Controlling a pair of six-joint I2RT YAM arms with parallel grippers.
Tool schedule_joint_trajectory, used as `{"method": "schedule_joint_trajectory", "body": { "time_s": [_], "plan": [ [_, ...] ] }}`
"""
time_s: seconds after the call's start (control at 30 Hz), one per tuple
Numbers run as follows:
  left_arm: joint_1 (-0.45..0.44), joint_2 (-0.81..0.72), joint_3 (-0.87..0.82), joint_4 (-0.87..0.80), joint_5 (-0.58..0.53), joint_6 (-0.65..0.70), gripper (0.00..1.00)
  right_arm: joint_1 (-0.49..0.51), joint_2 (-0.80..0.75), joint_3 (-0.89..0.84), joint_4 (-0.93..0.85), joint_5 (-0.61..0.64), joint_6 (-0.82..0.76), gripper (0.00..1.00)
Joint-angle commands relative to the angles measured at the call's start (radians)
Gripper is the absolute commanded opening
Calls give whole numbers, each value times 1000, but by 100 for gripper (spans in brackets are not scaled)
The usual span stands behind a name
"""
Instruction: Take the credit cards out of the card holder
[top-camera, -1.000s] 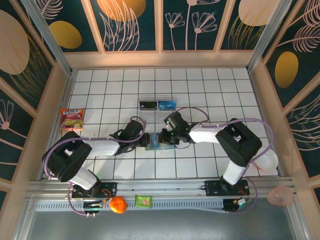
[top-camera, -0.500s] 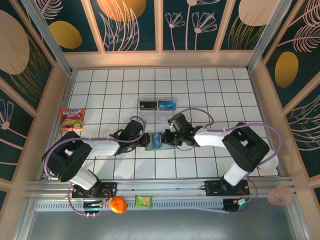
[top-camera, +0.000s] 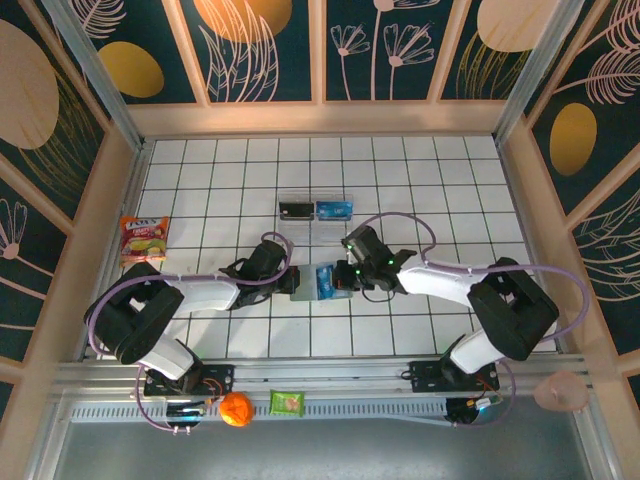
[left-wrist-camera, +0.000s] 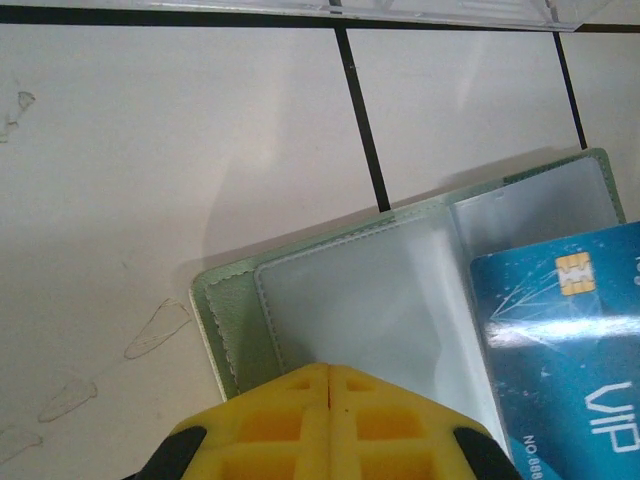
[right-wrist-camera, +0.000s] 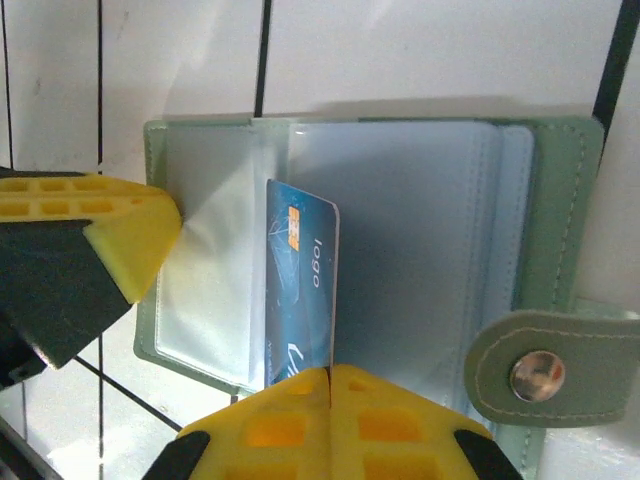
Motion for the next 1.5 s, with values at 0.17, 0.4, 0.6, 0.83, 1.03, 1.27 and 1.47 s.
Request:
{"method": "schedule_joint_trajectory", "body": {
  "time_s": [0.17,0.4,0.6,0.83,1.03,1.27,1.47],
  "plan": [
    [2,7,51,-60,15,46,0,12,-27,223,-356,236,-230,0],
    [2,10,51,-38,19,48,0,62,80,343,-496,318,-258,0],
    [1,21,55,-33,32,55,0,104,176,366,-471,313,-253,0],
    [2,24,55,-24,41,54,0,103,177,352,-416,256,-247,10],
    [2,38,59,-12,50,49,0,90,167,316,-349,179,-227,10],
    [2,39,60,-18,48,51,0,73,155,287,-285,120,-206,14],
    [2,41,57,-15,47,49,0,64,163,274,-260,92,-199,20]
  ]
}}
